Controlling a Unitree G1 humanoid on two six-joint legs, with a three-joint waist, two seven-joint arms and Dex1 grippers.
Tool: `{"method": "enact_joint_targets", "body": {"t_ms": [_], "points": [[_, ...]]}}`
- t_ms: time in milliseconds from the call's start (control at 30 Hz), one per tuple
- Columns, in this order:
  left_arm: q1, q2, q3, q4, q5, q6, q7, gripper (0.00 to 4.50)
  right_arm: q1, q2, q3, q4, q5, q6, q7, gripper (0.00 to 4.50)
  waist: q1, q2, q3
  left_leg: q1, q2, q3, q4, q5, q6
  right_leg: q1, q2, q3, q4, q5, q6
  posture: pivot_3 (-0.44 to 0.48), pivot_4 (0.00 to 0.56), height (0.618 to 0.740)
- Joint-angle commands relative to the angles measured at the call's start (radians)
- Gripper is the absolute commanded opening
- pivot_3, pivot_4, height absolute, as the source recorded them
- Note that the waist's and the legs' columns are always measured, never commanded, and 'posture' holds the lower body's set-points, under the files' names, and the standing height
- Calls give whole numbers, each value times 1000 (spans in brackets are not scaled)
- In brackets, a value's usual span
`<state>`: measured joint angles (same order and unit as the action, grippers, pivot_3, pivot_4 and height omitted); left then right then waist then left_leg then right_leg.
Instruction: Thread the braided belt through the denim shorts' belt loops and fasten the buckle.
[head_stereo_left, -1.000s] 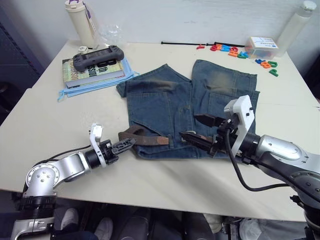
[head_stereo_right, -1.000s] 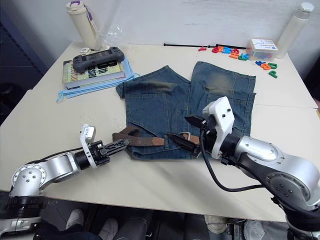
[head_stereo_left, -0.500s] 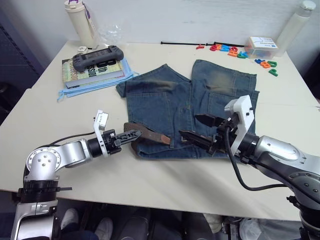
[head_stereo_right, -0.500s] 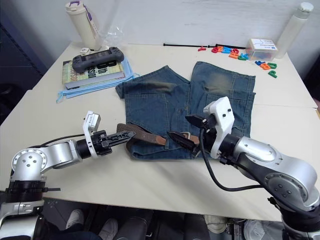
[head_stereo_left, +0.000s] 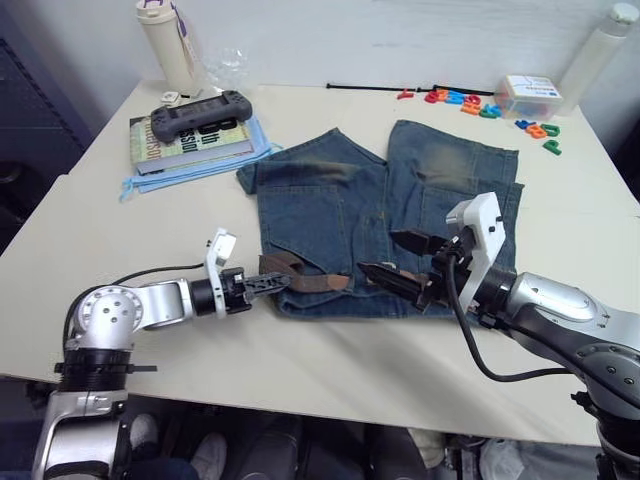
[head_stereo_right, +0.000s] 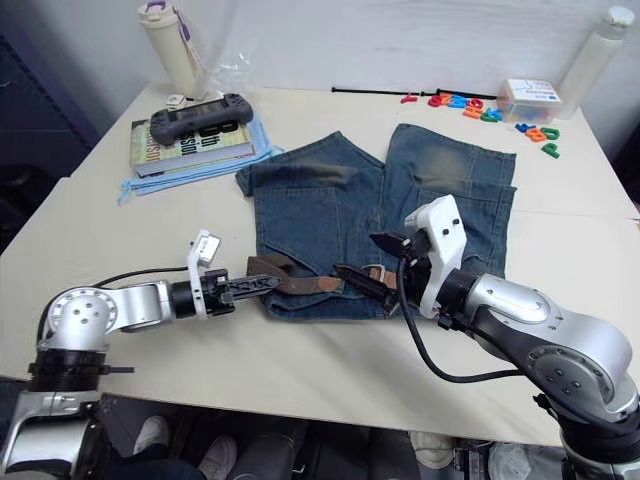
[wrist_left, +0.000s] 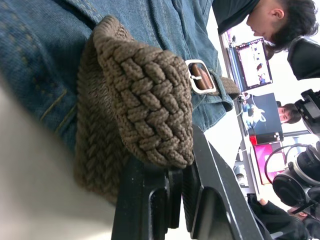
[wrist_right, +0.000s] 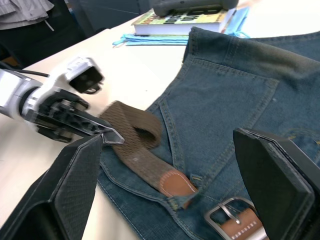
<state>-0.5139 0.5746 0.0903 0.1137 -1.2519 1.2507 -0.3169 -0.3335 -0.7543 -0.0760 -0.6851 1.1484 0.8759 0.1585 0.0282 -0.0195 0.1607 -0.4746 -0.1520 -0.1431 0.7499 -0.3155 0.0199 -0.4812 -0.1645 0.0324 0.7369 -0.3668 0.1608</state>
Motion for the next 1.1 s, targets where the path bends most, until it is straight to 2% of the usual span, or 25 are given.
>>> {"method": "enact_joint_targets", "body": {"t_ms": [33,300,467,567,767,933,1100], "points": [[-45,4,-21,33,93,-19,-79,0,-2,-2,-24,-42,6,-1,5,4397,-2,0,0,0,0,0,0,0,0,0,0,0,0,0,0,0,150,655],[-127,86,-38,112,251,-35,-284,0,13,4,-27,-50,7,-1,-1,4397,-7,0,0,1,0,0,0,1,-1,-1,0,0,1,0,0,0,150,655],[-112,147,-34,71,278,17,-362,0,14,17,-20,-49,3,-5,-4,4397,-10,0,0,1,0,0,0,0,-1,-1,1,0,1,0,0,0,150,655],[-106,150,-24,48,280,43,-380,0,17,27,-15,-51,-5,-5,-5,4397,-10,0,0,1,0,0,0,1,-1,0,0,0,1,0,0,0,150,655],[-150,88,58,57,257,132,-298,0,17,51,-9,-61,0,-1,-21,4397,-9,-1,0,1,0,0,0,1,-1,0,0,0,2,0,0,0,150,655],[-200,19,225,46,220,279,-155,0,25,61,-6,-73,4,0,-39,4397,-12,-1,0,1,0,0,0,1,-1,0,1,0,2,0,0,0,150,655],[-228,-18,316,8,192,361,-63,0,25,75,1,-75,0,-3,-49,4397,-26,-1,0,1,0,0,1,1,-1,-1,1,0,4,0,0,0,150,655]]}}
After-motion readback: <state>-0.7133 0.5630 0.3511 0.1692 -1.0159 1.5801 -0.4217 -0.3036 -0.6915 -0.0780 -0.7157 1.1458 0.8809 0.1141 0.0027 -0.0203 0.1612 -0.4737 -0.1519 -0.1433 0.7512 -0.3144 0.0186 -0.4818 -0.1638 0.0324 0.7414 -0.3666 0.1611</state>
